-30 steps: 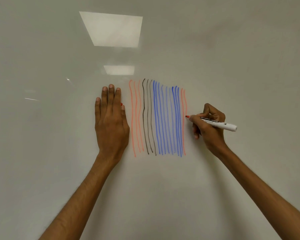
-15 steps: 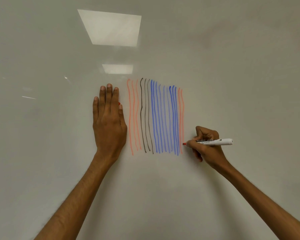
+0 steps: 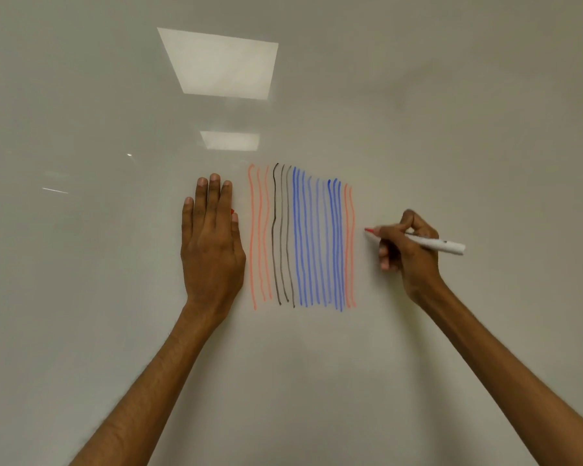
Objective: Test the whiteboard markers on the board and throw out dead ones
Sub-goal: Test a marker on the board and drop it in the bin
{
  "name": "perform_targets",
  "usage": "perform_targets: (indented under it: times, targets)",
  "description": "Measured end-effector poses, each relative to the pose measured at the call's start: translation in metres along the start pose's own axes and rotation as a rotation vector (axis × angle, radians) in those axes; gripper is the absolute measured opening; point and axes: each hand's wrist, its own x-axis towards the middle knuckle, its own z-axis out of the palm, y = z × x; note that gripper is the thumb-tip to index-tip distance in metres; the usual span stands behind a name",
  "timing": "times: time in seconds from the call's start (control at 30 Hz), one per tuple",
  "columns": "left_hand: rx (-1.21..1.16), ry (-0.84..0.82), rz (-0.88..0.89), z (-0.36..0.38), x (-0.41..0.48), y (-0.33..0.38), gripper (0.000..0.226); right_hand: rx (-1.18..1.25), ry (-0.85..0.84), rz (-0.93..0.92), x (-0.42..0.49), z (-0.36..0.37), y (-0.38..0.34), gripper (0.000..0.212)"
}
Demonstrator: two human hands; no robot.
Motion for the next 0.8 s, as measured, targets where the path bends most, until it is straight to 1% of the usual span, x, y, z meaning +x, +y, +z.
perform_targets:
  times: [0.1, 0.2, 0.27, 0.37, 0.5, 0.8]
  targets:
    - [-0.008, -0.002, -0.001, -0.001, 0.0, 0.0, 0.047, 0.02, 0.021, -0.069, 0.027, 0.013, -0.017, 0.038]
    - [-0.013, -0.005, -0.003, -0.001, 0.0, -0.001, 0.047, 0.026, 0.047, -0.093, 0.04, 0.022, -0.025, 0.041]
    - [-0.012, -0.003, -0.003, 0.0, -0.001, -0.002, 0.047, 0.015, 0.069, -0.102, 0.043, 0.024, -0.024, 0.039]
    - [-0.014, 0.005, 0.001, 0.0, -0.001, -0.001, 0.047, -0.012, 0.084, -0.133, 0.041, 0.026, -0.019, 0.037]
    - [-0.019, 0.007, -0.001, 0.0, -0.002, -0.002, 0.047, -0.053, 0.049, -0.171, 0.033, 0.026, -0.013, 0.038]
    - [-0.022, 0.017, -0.006, 0.001, -0.004, -0.002, 0.047, -0.074, 0.032, -0.168, 0.01, 0.008, 0.01, 0.042]
